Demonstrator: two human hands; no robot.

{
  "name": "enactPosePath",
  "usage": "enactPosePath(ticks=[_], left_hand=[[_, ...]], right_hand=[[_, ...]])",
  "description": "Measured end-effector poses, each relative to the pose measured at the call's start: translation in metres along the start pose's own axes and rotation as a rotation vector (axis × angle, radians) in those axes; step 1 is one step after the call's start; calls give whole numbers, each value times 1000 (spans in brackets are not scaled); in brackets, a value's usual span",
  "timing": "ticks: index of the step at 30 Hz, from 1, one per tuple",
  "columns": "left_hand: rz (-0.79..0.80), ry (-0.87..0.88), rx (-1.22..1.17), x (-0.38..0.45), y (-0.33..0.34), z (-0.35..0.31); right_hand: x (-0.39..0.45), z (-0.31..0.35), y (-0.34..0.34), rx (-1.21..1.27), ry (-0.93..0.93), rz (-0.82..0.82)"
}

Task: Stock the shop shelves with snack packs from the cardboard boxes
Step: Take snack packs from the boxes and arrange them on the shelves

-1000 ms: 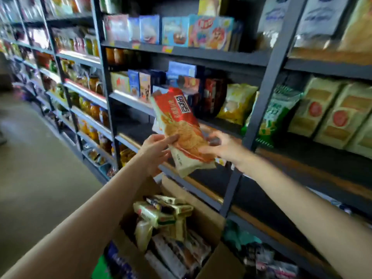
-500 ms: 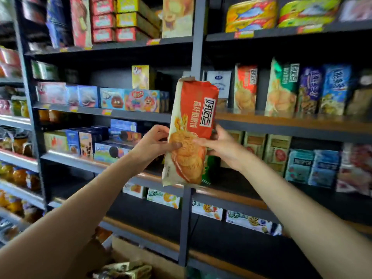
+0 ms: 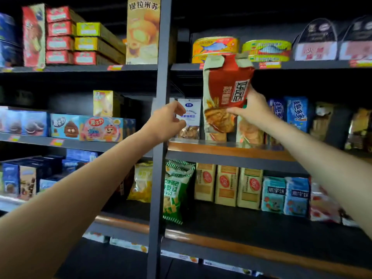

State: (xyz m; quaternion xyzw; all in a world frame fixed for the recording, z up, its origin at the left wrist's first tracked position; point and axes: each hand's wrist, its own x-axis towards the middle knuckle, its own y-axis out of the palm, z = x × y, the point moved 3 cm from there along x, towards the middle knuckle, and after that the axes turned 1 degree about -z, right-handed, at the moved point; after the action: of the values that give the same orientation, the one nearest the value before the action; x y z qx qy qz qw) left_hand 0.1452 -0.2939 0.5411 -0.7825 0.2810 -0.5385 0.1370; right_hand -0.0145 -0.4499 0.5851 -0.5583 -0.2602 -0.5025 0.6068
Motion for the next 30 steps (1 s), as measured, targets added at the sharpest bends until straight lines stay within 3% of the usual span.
enactPosePath(ticks=[6,12,17,20,23,26,30], left_hand=[[37,20,72,54,36,9],[229,-11,212,104,92,17],[554,-44,365,138,140,42],[666,-60,401,150,161,50],[695,-36,434,160,171,56],[697,-24,437,168,174,64],[557,22,458,161,157,58]], right_hand=[[37,-60,42,-70,23,238],[70,-109,82,126,326,461],[89,-141,107,134,420,396],[97,-142,110,-131,324,319],[101,-137,111,-303,241,210],[98,-133,119,-346,244,214],[91,-121,111,-449,245,258]])
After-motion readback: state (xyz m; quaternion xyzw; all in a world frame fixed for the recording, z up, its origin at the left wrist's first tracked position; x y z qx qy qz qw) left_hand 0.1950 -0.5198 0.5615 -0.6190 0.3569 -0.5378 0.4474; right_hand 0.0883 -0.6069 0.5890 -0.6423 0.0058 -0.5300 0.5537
